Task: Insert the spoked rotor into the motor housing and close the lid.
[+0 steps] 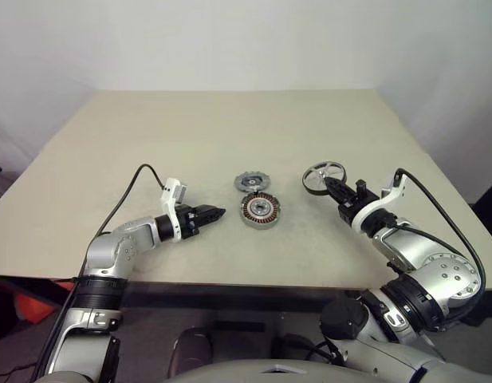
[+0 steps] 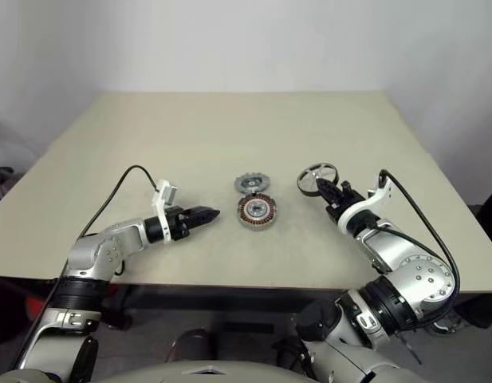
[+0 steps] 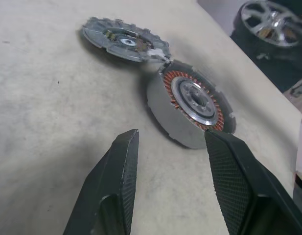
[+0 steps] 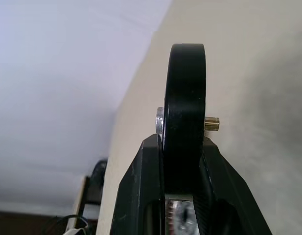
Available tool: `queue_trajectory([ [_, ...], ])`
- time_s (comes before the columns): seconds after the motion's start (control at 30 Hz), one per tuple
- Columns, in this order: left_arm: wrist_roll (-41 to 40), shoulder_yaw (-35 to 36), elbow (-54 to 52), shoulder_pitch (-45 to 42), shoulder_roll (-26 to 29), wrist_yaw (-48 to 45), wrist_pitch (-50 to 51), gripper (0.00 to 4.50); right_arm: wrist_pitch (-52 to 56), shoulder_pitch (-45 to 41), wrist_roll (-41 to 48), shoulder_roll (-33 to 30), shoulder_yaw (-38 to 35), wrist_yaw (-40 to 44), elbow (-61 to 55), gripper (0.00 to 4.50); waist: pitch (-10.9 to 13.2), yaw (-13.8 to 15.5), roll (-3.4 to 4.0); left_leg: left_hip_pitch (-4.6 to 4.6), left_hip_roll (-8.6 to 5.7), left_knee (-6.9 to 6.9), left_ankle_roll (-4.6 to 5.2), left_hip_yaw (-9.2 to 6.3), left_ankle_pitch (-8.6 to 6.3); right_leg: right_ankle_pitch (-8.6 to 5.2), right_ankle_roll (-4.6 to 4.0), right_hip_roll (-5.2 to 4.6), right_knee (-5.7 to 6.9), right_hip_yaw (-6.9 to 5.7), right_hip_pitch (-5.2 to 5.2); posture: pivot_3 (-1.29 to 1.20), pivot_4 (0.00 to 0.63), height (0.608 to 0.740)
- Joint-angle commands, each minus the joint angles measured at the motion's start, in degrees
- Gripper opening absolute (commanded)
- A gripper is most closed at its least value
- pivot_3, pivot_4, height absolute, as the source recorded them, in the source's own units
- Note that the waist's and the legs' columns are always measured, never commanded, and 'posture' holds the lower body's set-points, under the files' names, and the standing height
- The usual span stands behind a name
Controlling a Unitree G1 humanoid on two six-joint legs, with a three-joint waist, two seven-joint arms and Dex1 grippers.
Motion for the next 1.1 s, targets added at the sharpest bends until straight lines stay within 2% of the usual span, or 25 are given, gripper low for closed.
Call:
queue_trajectory([
  [0.03, 0.5, 0.9, -0.5, -1.2, 0.3, 0.0, -1.8, 2.27, 0.3, 0.6, 8.7, 9.0, 4.1, -6.0, -0.2, 0.35, 0.0, 0.0, 0.0, -0.02, -0.01, 0.0, 0.01, 0.0, 0.0, 0.0, 0.02, -0.02, 0.0, 0.02, -0.02, 0.0, 0.0, 0.74],
  [0.33, 0.3, 2.1, -2.5, 0.9, 0.8, 0.5, -1.3, 2.27, -0.8, 7.7, 23.8, 9.5, 10.4, -17.5, 6.5, 0.35, 0.0, -0.4, 0.01, -0.08, -0.06, -0.04, -0.01, -0.01, 0.0, -0.03, 0.07, 0.01, 0.01, 0.02, -0.09, 0.0, 0.0, 0.74],
  [0.57, -0.4, 2.8, -5.3, 2.3, 1.2, 1.6, 0.2, 2.27, -10.2, 13.7, 37.5, 6.6, 23.3, -26.3, 13.0, 0.35, 0.0, -0.3, 0.0, -0.11, -0.04, -0.04, -0.04, -0.02, 0.02, -0.03, 0.08, 0.01, -0.01, 0.0, -0.1, 0.0, 0.0, 0.74],
  [0.8, -1.5, 4.4, -9.6, 5.4, 3.6, 2.3, 2.7, 2.27, -20.4, 19.8, 45.2, 2.5, 35.8, -27.6, 16.1, 0.35, 0.0, -0.4, -0.05, -0.5, -0.04, 0.01, 0.05, -0.15, -0.04, -0.09, 0.18, 0.0, -0.03, -0.05, -0.33, 0.0, 0.0, 0.74],
  [1.1, -2.5, 5.5, -12.2, 6.3, 4.8, 3.5, 4.7, 2.27, -28.9, 22.2, 46.9, -3.0, 45.0, -23.8, 18.4, 0.35, -0.1, -0.5, -0.19, -0.62, -0.05, 0.18, 0.03, -0.24, -0.03, -0.08, 0.18, 0.03, 0.01, -0.12, -0.32, 0.0, 0.0, 0.74],
])
